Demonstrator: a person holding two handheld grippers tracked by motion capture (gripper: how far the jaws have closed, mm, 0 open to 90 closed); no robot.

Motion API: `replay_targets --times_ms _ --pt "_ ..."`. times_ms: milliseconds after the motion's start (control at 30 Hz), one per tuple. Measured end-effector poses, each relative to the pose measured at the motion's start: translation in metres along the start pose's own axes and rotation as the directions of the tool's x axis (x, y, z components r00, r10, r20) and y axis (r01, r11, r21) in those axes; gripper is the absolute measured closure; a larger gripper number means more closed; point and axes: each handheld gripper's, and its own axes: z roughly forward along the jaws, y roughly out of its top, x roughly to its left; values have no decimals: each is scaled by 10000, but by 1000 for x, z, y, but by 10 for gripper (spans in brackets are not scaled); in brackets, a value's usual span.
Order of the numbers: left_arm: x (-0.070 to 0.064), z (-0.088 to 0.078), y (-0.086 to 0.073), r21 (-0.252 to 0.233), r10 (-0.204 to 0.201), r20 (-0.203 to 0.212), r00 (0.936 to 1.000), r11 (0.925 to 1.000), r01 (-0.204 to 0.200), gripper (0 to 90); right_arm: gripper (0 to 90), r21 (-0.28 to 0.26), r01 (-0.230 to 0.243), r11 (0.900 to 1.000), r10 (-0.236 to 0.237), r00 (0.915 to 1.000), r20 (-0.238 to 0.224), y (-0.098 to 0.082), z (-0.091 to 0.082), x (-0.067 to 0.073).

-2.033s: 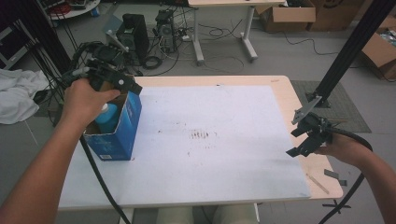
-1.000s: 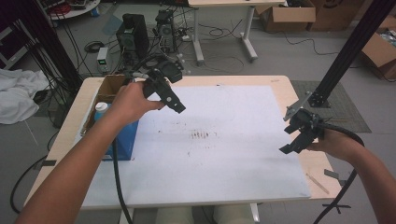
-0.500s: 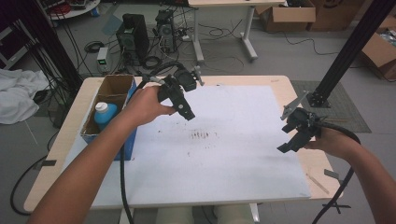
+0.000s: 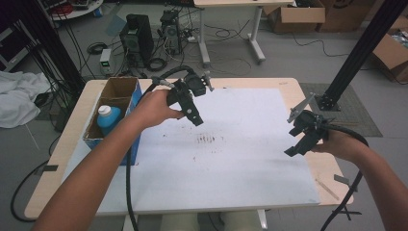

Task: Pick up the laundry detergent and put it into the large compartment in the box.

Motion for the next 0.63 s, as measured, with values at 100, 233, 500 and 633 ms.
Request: replay_targets --times_ms 100,233,500,633 --pt "-1 1 0 -27 74 81 9999 10000 -74 199 171 38 27 10000 -27 10000 -17 0 1 0" --pt "-1 1 1 1 137 118 9998 9999 -137 199 171 19 38 10000 -38 10000 -32 1 2 0" --pt "0 1 -1 -6 80 95 9999 10000 -79 203 171 15 14 10000 -14 10000 -26 1 2 1" --pt "1 1 -2 -13 40 84 10000 10000 -40 205 171 8 34 10000 -34 10000 -22 1 3 1"
